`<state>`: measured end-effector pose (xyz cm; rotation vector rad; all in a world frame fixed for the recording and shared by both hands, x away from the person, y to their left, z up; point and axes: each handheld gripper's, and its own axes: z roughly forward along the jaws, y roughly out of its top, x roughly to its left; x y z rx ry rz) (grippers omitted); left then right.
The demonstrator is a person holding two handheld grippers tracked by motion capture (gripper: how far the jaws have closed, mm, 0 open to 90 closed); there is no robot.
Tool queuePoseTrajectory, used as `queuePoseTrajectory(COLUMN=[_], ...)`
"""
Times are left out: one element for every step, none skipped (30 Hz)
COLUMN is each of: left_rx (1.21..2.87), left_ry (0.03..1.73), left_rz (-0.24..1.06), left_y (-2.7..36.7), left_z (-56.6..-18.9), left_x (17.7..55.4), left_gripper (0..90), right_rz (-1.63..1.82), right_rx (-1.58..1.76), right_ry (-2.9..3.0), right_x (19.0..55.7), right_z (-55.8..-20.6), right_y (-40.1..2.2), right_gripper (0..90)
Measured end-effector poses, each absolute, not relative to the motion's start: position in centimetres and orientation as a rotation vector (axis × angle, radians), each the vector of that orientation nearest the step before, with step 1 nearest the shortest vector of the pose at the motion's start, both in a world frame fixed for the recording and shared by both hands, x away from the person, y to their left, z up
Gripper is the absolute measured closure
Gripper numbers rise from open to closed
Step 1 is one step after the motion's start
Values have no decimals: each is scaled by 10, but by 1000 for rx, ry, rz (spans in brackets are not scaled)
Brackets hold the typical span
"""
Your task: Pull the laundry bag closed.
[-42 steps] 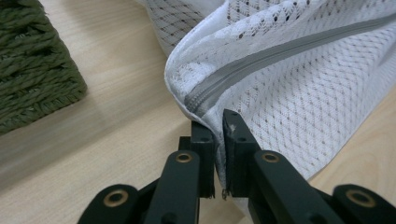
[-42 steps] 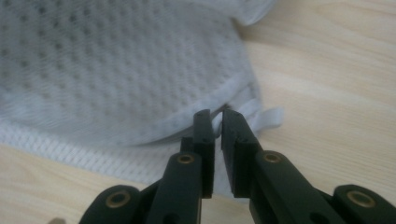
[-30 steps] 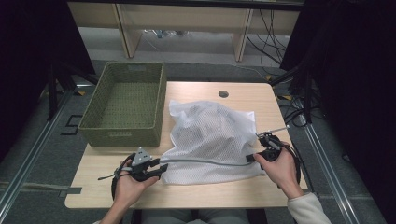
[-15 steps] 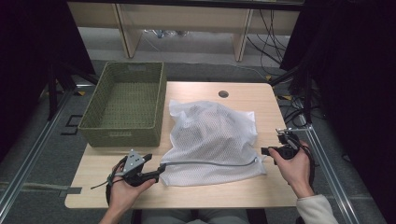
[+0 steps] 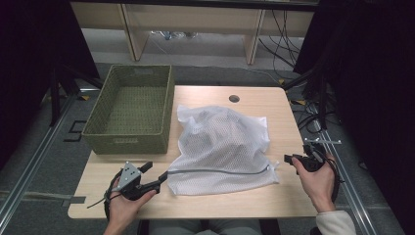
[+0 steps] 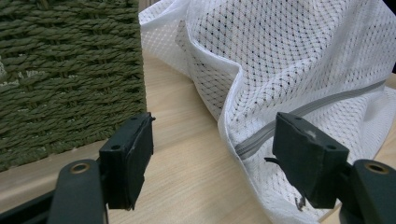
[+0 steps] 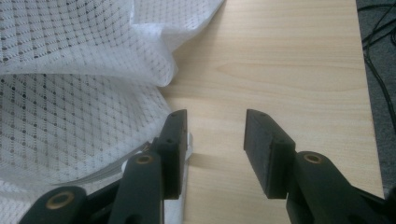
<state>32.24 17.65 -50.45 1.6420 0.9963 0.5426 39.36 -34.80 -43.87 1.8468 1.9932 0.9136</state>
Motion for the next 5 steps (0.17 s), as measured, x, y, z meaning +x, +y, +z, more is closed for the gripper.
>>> queuePoseTrajectory(left_rx=[1642, 1635, 1628, 1626, 1626], left_ry=[996, 995, 993, 986, 986], left_rz=[543, 548, 550, 556, 556], left_y=[177, 176, 176, 176, 176], left_z=[-505, -504, -504, -504, -504], left_x=[322, 322, 322, 323, 323], left_gripper=[293, 295, 297, 299, 302], right_rz=[901, 926, 936, 926, 916], right_rx=[1848, 1802, 1798, 1806, 1849], right_ry=[2016, 2000, 2005, 2003, 1980], right_x=[394, 395, 395, 394, 393], right_z=[-439, -442, -442, -442, -441], right_y=[-347, -347, -346, -347, -345], right_gripper=[612, 613, 613, 614, 614])
